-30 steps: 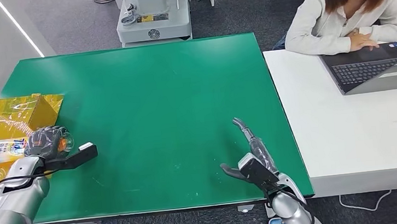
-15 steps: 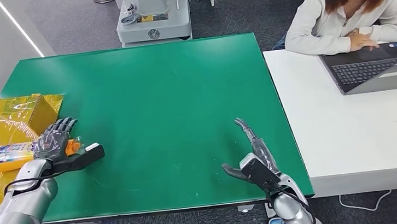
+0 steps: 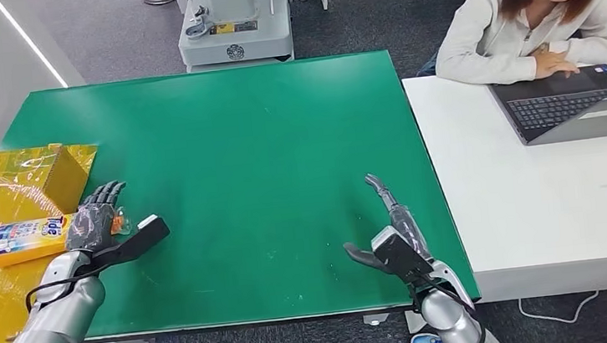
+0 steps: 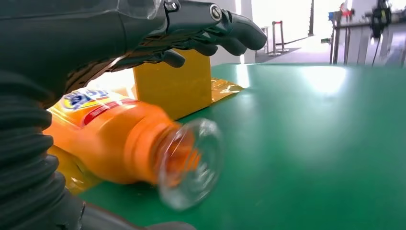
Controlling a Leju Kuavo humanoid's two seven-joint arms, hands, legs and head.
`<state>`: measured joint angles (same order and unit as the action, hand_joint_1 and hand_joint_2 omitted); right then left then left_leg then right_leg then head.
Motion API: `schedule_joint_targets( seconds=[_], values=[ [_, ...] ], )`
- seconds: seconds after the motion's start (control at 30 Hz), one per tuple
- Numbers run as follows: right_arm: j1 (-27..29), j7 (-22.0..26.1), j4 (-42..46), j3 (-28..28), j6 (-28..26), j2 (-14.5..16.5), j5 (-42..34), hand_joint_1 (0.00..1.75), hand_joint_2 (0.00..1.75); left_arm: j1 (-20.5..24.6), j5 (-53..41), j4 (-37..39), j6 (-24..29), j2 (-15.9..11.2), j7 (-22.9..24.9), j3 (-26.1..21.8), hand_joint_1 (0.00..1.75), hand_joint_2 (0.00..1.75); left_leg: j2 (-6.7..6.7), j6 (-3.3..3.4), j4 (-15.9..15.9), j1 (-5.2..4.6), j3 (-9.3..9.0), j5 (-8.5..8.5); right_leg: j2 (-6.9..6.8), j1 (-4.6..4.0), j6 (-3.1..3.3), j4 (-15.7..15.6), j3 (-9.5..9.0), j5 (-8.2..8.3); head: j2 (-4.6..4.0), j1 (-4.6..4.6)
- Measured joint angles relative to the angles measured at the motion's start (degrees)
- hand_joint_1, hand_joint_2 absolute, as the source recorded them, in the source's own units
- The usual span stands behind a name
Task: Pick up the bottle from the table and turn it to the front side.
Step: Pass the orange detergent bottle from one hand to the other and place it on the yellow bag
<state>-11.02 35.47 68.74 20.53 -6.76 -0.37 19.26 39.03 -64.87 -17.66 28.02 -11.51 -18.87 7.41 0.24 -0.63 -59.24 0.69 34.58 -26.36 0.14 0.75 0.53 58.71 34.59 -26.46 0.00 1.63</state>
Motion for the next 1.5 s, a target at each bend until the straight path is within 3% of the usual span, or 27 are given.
schedule_joint_targets(
  seconds=[0.13,0.2,0.33,0.57,0.8,1.07,1.3,1.5],
  values=[
    [0.04,-0.13,-0.11,-0.54,0.19,0.01,-0.5,0.0,1.75,-0.8,19.05,-3.29,-0.47,3.67,-13.63,-6.85,0.0,1.75,-0.05,0.0,-0.01,-0.02,0.01,0.0,-0.05,0.02,0.0,-0.02,-0.02,0.0,0.0,-0.01],
    [0.05,-0.13,-0.28,-0.88,0.34,0.02,-1.06,0.0,1.75,-2.36,28.45,-8.47,-2.21,6.28,-17.75,-9.45,0.0,1.75,-0.08,0.01,-0.01,-0.04,0.01,-0.01,-0.08,0.03,-0.01,-0.03,-0.06,0.0,0.0,-0.02],
    [0.45,0.03,-0.42,-1.77,0.74,0.01,-1.85,0.0,1.75,-8.41,41.36,-23.69,-4.98,9.59,-15.47,-8.25,0.0,1.75,0.02,0.06,-0.02,-0.04,0.01,-0.06,0.0,0.03,-0.02,-0.07,-0.04,0.0,0.0,-0.01],
    [2.28,1.25,1.46,-3.54,-0.06,-0.07,-3.26,0.0,1.75,-17.08,55.0,-43.88,-11.64,11.52,-15.71,-2.37,0.0,1.75,-0.06,0.07,-0.01,-0.03,0.01,-0.08,-0.07,0.02,-0.04,-0.08,-0.03,-0.03,0.0,-0.01],
    [7.32,1.96,10.47,-4.4,-2.23,-0.68,-4.98,0.0,1.75,-22.73,58.27,-54.82,-14.33,12.59,-13.86,5.79,0.0,1.75,-0.07,0.09,-0.01,-0.04,0.03,-0.11,-0.09,0.03,-0.05,-0.11,-0.03,-0.06,0.0,-0.01],
    [17.81,4.34,28.31,-4.63,-10.55,-0.68,-5.14,0.0,1.75,-25.86,58.04,-55.01,-19.01,16.21,-9.77,15.4,0.0,1.75,-0.18,0.09,-0.01,-0.05,0.1,-0.19,-0.23,0.04,-0.04,-0.14,-0.04,-0.08,0.01,-0.01],
    [24.35,4.63,37.98,-4.24,-15.8,-0.68,-4.26,0.0,1.75,-29.38,55.9,-55.08,-21.85,17.11,-6.09,16.48,0.0,1.75,-0.16,0.04,0.01,-0.02,0.07,-0.25,-0.21,0.02,0.0,-0.12,-0.03,-0.18,0.0,0.0],
    [25.84,4.64,41.13,-3.9,-15.3,-0.4,-4.25,0.0,1.75,-30.68,55.97,-55.66,-22.8,17.36,-5.59,16.34,0.0,1.75,-0.16,0.03,0.01,-0.02,0.05,-0.24,-0.21,0.01,0.0,-0.1,-0.06,-0.18,0.0,-0.01]
  ],
)
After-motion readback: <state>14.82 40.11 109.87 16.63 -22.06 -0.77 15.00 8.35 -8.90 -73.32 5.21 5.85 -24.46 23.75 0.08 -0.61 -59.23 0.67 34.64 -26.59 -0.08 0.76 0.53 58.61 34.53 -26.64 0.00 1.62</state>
